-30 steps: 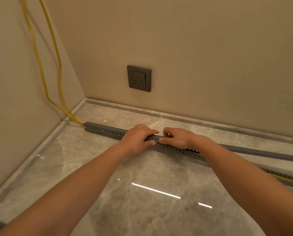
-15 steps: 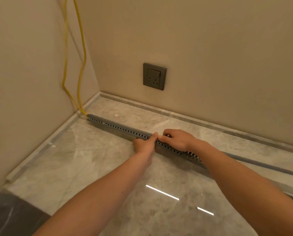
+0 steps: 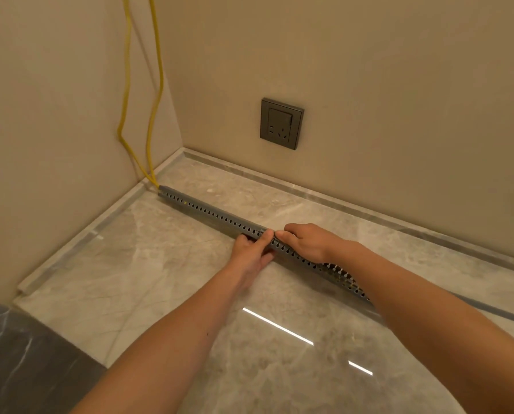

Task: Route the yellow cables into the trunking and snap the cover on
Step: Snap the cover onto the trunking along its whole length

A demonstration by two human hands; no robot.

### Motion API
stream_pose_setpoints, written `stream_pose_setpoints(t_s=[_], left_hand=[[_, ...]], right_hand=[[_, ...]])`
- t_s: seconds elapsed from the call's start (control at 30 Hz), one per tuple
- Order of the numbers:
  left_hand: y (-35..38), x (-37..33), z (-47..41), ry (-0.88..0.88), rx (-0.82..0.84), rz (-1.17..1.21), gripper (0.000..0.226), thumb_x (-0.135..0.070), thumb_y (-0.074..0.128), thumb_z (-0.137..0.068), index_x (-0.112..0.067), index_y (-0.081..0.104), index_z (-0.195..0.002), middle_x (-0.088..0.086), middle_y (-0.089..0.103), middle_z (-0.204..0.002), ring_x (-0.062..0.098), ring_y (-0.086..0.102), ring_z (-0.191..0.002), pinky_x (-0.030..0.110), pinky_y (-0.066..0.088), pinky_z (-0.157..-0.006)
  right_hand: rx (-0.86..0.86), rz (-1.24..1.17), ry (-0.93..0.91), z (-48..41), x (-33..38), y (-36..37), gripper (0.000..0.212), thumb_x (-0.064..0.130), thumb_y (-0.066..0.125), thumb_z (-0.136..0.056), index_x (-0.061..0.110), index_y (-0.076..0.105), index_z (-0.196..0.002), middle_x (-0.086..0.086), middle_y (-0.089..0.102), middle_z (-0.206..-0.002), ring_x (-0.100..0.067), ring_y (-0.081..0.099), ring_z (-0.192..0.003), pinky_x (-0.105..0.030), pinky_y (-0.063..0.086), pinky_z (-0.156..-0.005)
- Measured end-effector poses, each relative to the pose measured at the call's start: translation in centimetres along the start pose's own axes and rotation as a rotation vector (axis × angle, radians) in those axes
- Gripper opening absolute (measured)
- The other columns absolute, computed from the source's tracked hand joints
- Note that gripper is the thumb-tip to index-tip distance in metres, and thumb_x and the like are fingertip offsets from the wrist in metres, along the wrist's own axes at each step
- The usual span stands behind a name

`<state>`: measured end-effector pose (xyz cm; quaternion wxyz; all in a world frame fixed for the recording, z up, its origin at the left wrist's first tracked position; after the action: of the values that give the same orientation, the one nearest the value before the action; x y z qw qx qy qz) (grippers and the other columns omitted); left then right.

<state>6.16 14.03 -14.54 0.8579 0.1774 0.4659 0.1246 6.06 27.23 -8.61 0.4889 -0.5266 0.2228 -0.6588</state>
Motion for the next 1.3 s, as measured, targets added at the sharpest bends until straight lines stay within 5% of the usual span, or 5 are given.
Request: stream_pose_setpoints(t_s=[0.23,0.57,0.73,1.1,1.3], left_hand=[[-0.1,0.3,-0.6,0.019,-0.054,-0.066,0.043,-0.017,0.07,-0.086,-0.002,0.05,-0.121,0.016,0.067,-0.115,0.021,0.068,-0.101,0.042,0.054,-0.092],[0.7,-0.2,-0.1,0.023,-0.061,-0.058,0.044,-0.015,0.071,-0.086,0.004,0.051,-0.12,0.019,0.068,-0.111,0.024,0.07,-0.097,0.03,0.06,-0.07],[0.1,-0.3,0.1,-0.005,-0.064,-0.082,0.039,-0.018,0.068,-0.088,-0.002,0.045,-0.116,0.017,0.066,-0.111,0.023,0.069,-0.096,0.028,0.06,-0.067],[0.7,-0.4,0.9,0.035,-0.074,-0.224,0.03,-0.03,0.063,-0.092,-0.012,0.042,-0.102,0.012,0.058,-0.103,0.015,0.059,-0.068,0.024,0.051,-0.055],[0.1,-1.5,1.2,0.039,-0.105,-0.155,0.034,-0.03,0.062,-0.092,-0.008,0.042,-0.109,0.009,0.059,-0.096,0.017,0.06,-0.077,0.026,0.054,-0.061]], right_hand=[[0.143,-0.116,0.021,-0.7,-0.4,0.1,0.059,0.056,0.026,-0.099,0.015,0.061,-0.123,-0.005,0.063,-0.122,-0.02,0.057,-0.108,-0.037,0.043,-0.099],[0.265,-0.234,0.145,0.2,-1.1,-0.4,0.044,0.056,0.028,-0.099,0.024,0.059,-0.103,0.006,0.055,-0.076,-0.009,0.051,-0.061,-0.018,0.041,-0.048],[0.314,-0.181,0.145,0.0,-0.7,-0.7,0.027,0.053,0.045,-0.081,0.03,0.059,-0.083,-0.003,0.063,-0.094,-0.022,0.062,-0.079,-0.043,0.057,-0.077],[0.369,0.11,0.142,1.3,0.8,-2.3,0.03,0.011,0.063,-0.082,0.017,0.054,-0.109,-0.007,0.065,-0.093,-0.021,0.069,-0.067,-0.026,0.054,-0.053],[0.187,0.352,-0.075,2.0,2.8,-2.8,0.042,0.012,0.052,-0.088,0.019,0.057,-0.129,-0.001,0.069,-0.109,-0.022,0.063,-0.096,-0.04,0.052,-0.086]])
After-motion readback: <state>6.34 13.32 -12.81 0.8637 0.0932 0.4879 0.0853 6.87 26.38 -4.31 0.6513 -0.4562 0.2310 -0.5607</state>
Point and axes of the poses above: each hand's wrist, its own z-axis away from the middle knuckle, its own y-axis out of the palm, x = y × z, the point moved 6 cm from there along -z, towards the middle knuckle
